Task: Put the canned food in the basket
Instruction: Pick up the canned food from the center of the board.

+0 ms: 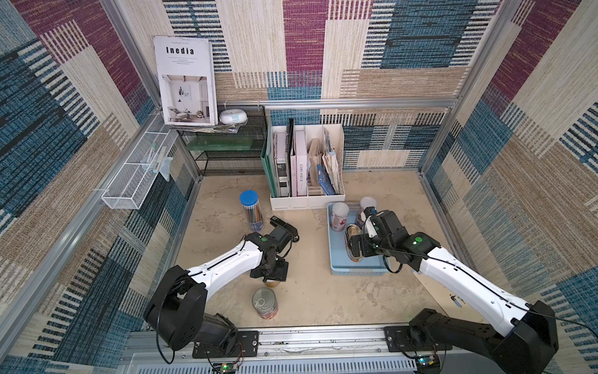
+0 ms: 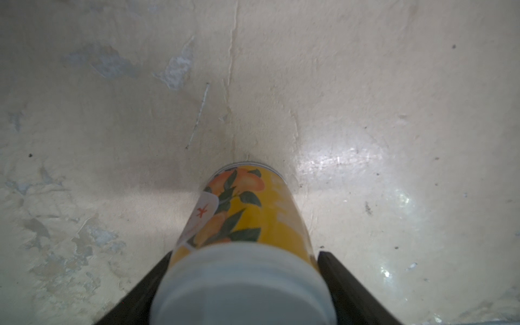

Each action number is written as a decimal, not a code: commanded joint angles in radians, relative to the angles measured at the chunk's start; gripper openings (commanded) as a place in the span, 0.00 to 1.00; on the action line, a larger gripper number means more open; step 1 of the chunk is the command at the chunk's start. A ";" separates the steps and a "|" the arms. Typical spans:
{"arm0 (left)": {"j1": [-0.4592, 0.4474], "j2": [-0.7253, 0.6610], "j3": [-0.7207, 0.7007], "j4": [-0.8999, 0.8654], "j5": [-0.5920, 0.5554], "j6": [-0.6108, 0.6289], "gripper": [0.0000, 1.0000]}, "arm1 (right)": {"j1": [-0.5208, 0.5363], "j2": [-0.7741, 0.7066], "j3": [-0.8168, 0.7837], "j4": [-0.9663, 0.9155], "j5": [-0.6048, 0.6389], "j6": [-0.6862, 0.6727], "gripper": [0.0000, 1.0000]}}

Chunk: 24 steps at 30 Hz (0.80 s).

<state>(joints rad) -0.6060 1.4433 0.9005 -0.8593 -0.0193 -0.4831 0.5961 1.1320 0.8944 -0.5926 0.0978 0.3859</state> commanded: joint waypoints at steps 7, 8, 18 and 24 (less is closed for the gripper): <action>-0.004 -0.027 0.061 -0.053 0.026 0.044 0.52 | -0.025 -0.055 -0.004 -0.013 0.151 0.017 0.99; -0.007 -0.035 0.075 -0.067 0.027 0.046 0.50 | -0.030 -0.051 -0.002 -0.019 0.155 0.016 0.99; -0.077 -0.106 0.352 -0.228 0.056 0.086 0.44 | -0.210 -0.088 0.012 -0.052 0.169 -0.003 0.97; -0.166 0.001 0.575 -0.255 0.076 0.133 0.41 | -0.317 -0.082 -0.049 0.011 0.049 -0.022 0.90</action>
<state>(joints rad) -0.7433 1.4029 1.4033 -1.0996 0.0296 -0.3901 0.3027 1.0431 0.8661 -0.6121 0.2165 0.3782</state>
